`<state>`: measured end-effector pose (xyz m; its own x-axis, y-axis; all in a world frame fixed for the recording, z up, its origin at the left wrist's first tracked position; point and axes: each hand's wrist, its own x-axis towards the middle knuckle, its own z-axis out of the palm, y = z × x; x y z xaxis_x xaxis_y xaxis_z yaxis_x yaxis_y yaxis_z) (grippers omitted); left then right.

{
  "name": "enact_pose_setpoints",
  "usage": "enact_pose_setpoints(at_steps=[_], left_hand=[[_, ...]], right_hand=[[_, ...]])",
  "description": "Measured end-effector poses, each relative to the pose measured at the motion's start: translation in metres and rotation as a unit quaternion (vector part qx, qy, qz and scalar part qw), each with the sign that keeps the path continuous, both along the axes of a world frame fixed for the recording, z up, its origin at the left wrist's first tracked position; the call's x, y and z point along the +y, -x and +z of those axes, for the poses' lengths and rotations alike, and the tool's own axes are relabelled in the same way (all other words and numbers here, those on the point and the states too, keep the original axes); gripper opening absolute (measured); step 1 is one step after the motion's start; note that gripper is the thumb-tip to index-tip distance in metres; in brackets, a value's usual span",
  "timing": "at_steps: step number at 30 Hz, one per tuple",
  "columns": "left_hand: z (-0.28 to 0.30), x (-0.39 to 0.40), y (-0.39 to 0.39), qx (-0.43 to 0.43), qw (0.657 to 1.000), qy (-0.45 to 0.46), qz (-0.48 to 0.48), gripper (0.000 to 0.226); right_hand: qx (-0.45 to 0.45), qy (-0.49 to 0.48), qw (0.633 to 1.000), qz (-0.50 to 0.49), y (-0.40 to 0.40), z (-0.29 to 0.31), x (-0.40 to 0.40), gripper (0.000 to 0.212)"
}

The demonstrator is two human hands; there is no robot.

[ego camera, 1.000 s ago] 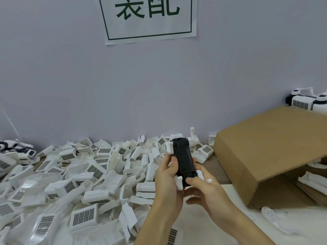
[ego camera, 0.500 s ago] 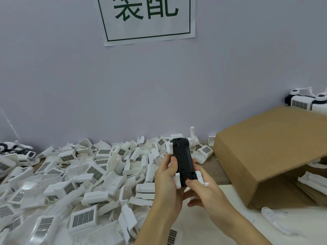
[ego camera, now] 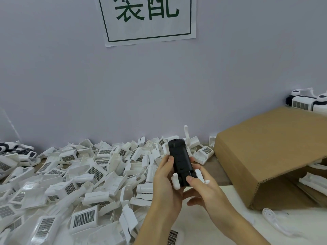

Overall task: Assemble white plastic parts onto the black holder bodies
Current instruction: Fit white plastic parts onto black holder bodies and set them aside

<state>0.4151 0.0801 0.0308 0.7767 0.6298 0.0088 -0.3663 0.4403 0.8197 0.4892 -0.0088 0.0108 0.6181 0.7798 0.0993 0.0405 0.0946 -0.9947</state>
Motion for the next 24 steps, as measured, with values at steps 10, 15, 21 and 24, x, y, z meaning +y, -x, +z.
enact_pose_setpoints(at_steps=[10,15,21,24], left_hand=[[-0.004,0.002,-0.005,-0.062,0.996,0.039,0.048,0.032],[-0.002,0.000,-0.004,-0.044,0.998,0.035,0.028,0.030],[-0.002,0.000,-0.004,-0.035,0.999,0.038,0.010,0.032],[-0.002,0.000,-0.005,-0.040,0.998,0.045,0.002,0.032]], right_hand=[[0.040,0.019,0.999,-0.032,0.012,0.005,0.006,0.024],[0.049,0.042,0.996,-0.068,0.013,0.006,0.008,0.023],[0.047,0.045,0.994,-0.086,0.013,0.005,0.009,0.018],[0.039,0.049,0.994,-0.084,0.013,0.006,0.009,0.019]])
